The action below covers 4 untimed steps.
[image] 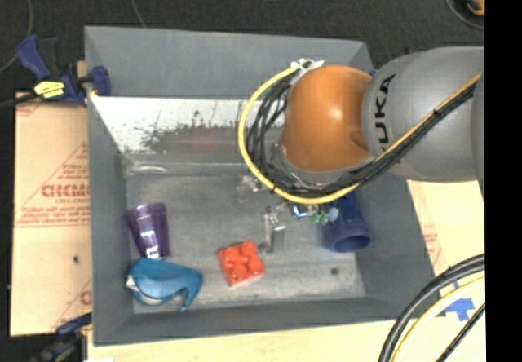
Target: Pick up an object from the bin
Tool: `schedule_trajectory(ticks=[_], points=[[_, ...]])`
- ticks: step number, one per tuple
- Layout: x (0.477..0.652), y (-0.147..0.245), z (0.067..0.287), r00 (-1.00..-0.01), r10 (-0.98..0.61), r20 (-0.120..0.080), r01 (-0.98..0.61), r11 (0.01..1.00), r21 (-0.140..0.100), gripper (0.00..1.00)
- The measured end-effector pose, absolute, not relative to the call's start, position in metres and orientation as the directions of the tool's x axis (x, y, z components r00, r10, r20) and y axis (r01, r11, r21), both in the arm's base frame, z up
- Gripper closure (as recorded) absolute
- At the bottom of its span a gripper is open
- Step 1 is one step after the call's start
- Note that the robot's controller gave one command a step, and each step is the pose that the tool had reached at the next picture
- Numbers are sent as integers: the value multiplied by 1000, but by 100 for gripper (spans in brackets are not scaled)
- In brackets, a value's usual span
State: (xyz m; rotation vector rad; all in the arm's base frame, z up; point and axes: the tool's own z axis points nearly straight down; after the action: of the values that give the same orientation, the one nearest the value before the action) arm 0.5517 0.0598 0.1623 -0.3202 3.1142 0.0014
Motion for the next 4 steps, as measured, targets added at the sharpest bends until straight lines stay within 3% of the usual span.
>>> schedule_trajectory(ticks=[1, 2, 3, 4], points=[[518, 93, 136, -947, -322, -5, -322, 947, 1, 0], [514, 77, 70, -966, -257, -13, -257, 966, -1, 0], [535, 70, 71, -898, -440, -11, -440, 898, -2, 100], [535, 70, 71, -898, -439, -11, -439, 899, -1, 100]])
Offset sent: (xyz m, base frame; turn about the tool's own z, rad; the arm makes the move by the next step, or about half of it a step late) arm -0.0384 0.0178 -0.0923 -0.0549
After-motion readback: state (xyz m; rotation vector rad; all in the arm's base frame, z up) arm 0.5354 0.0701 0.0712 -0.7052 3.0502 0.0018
